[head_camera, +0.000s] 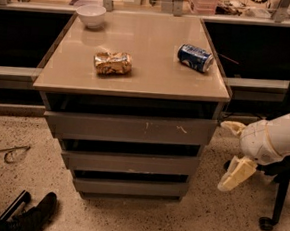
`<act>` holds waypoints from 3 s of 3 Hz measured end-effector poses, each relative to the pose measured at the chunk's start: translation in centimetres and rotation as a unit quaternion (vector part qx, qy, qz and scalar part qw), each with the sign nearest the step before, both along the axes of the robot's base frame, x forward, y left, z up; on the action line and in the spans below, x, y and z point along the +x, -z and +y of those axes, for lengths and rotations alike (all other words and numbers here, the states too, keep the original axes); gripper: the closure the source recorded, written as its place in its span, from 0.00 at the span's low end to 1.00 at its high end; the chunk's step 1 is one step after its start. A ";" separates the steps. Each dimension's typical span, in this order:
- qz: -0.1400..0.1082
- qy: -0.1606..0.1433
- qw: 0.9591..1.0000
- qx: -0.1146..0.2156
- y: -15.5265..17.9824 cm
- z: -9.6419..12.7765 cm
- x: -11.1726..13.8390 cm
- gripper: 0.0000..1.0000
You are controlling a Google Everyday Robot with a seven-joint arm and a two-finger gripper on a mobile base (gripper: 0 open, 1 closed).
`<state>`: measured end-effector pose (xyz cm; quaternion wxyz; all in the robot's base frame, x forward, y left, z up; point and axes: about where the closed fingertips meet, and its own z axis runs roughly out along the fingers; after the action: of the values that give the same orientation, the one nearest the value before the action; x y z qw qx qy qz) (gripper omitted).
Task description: Open bottom drawer
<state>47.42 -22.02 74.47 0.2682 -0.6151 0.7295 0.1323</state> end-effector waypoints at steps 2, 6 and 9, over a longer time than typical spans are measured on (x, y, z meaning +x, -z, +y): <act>-0.024 -0.025 0.999 0.034 4.1 0.5 0.5 0.00; 0.092 -0.071 0.984 0.132 21.0 6.6 -0.7 0.00; 0.097 -0.068 0.987 0.105 32.5 9.7 1.7 0.00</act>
Offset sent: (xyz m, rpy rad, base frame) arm 0.0040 0.0038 -0.0330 0.0590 -0.0386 0.0335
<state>49.14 -12.30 42.02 0.2493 -0.6158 0.6908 0.2854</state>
